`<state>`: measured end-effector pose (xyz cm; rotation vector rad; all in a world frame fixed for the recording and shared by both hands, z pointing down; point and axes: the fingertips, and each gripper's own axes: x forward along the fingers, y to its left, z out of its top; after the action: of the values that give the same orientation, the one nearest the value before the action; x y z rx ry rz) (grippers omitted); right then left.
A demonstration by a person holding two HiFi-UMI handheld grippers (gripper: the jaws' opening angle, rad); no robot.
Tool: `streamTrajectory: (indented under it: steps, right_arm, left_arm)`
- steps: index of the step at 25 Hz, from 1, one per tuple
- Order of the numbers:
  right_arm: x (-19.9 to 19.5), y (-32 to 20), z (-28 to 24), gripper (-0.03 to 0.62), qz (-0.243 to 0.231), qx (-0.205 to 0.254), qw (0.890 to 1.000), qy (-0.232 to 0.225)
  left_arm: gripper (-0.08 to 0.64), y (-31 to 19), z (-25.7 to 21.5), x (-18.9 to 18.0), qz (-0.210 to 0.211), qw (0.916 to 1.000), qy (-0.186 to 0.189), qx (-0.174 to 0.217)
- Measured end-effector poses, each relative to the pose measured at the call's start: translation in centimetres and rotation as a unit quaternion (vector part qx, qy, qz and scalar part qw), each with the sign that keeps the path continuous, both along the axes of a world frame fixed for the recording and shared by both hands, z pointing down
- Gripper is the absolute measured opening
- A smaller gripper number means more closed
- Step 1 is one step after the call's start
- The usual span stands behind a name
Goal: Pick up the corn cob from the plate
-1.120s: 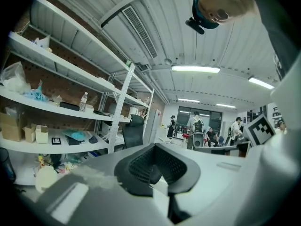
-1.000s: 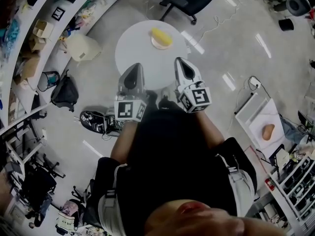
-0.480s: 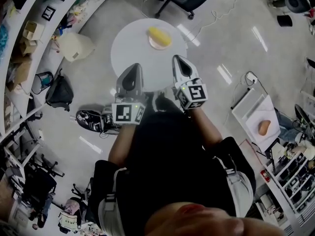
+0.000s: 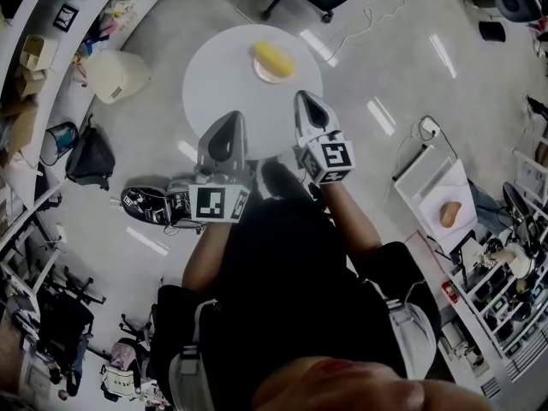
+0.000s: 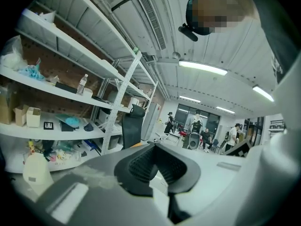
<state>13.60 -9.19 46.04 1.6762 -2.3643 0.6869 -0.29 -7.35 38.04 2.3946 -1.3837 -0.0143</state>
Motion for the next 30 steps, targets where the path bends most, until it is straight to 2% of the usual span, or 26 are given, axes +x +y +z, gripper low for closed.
streamTrajectory:
  steps: [9,30]
  right_arm:
    - [-0.4,-2.2,4.9,0.009,0.000,-0.033,0.999,0.013]
    - [-1.0,-5.9,12.7,0.009,-0.002,-0.082,0.996,0.029]
  left_arm:
    - [0.000,-1.8,2.5,-0.5,0.001,0.9997,0.007,-0.023]
    - [0.000,-4.2,6.0,-0.8,0.002,0.9980,0.029,-0.056]
